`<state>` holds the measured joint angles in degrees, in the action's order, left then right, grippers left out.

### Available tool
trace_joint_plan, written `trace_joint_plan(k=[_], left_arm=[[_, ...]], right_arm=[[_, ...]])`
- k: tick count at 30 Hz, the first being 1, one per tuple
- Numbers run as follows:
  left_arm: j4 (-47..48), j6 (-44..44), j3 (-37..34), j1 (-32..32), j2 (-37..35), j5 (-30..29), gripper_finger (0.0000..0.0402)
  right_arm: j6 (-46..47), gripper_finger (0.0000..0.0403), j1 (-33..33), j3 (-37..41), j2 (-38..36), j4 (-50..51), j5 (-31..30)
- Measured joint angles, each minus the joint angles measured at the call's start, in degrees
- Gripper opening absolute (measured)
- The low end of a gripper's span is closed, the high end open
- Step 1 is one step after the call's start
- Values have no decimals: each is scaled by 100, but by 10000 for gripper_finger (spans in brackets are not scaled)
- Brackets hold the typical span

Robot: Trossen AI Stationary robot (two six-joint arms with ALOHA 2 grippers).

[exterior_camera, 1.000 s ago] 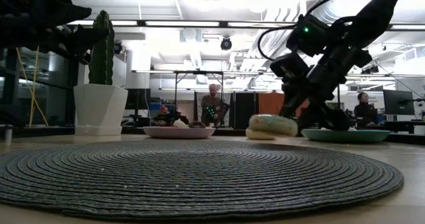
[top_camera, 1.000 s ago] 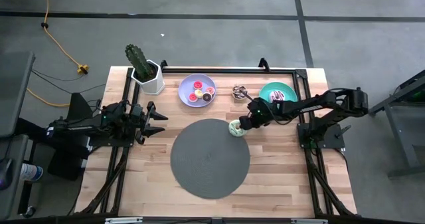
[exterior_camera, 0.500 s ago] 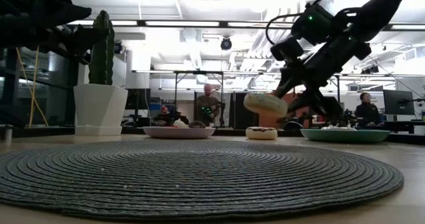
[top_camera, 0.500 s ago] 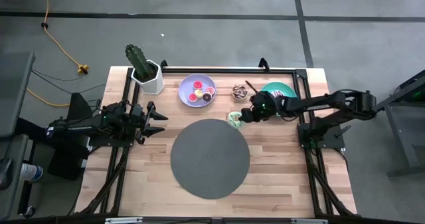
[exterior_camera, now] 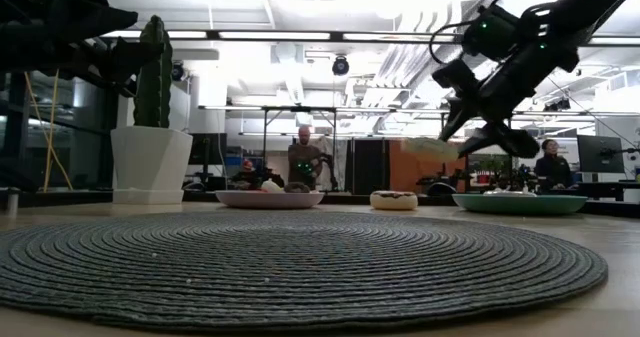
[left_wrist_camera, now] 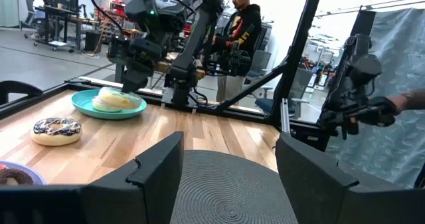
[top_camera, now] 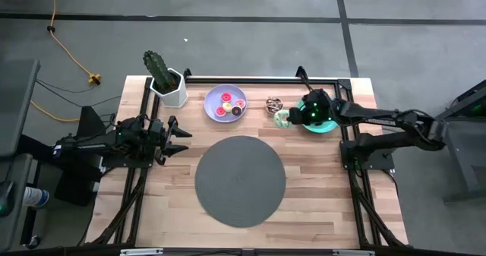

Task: Pick & Place donuts
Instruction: Put the large light blue doughnut on the blue plate

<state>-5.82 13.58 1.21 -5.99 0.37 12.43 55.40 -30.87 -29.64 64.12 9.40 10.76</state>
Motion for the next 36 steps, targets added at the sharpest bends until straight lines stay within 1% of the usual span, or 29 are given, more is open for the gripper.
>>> trace_joint_plan(k=[7,14,17,26,33,36], left_arm=[[0,0,0,-1,1,-2,230],[0,0,0,-1,0,-2,230],[0,0,-2,0,0,-2,230],[0,0,0,-1,-1,-2,230],[0,0,-1,0,2,0,230],[0,0,0,-1,2,-2,230]], right_arm=[[-239,133,-535,-1,-470,1265,-519],[-295,133,-993,-1,-718,1935,-1099],[-307,133,-1220,-1,-750,2099,-1239],[-651,133,-1667,-1,-750,2014,-1711],[-792,133,-2058,-1,-750,1861,-1796],[-943,133,-2173,-1,-713,1862,-1609]])
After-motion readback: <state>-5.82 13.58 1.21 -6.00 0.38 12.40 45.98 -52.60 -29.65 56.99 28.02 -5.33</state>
